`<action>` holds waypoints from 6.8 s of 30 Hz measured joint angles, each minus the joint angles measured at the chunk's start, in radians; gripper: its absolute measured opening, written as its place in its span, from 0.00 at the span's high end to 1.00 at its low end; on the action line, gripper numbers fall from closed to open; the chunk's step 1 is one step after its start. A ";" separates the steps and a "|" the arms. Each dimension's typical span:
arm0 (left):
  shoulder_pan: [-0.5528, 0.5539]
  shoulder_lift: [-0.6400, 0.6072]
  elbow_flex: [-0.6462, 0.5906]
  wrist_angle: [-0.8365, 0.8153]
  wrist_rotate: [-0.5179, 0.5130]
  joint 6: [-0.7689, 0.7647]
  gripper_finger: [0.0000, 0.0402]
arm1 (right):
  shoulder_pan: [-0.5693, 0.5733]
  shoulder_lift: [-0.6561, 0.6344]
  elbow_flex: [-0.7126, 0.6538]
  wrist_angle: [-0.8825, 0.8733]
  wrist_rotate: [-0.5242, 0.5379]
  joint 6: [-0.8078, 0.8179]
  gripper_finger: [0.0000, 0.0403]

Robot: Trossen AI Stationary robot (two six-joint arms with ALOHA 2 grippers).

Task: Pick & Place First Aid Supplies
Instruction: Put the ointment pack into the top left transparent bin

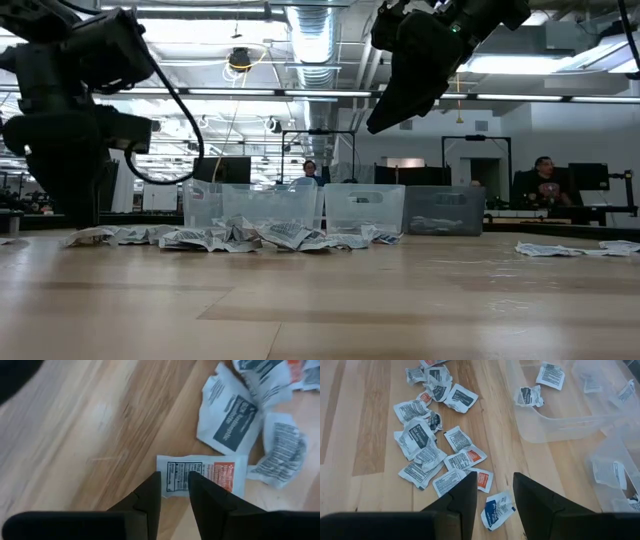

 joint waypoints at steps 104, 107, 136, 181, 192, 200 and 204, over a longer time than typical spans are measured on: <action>0.916 0.368 0.248 0.898 0.065 0.536 0.98 | 0.105 0.000 -0.001 0.047 0.242 0.453 0.70; 0.918 0.372 0.248 0.905 0.065 0.536 0.98 | 0.104 0.000 -0.001 0.046 0.243 0.453 0.70; 0.873 0.266 0.248 0.896 0.195 0.547 0.76 | 0.080 0.000 -0.001 0.045 0.262 0.415 0.70; 0.134 -0.052 0.143 0.168 0.044 0.521 0.77 | -0.036 0.001 -0.001 0.203 0.258 0.022 0.70; 0.083 -0.001 0.082 0.176 0.201 0.617 0.77 | -0.024 0.001 -0.002 0.202 0.231 0.003 0.70; -0.143 0.067 0.079 0.300 0.088 0.809 0.77 | 0.014 0.001 -0.002 0.159 0.231 -0.020 0.70; -0.174 0.142 0.080 0.446 -0.006 0.891 0.77 | 0.030 0.001 -0.002 0.107 0.231 -0.020 0.70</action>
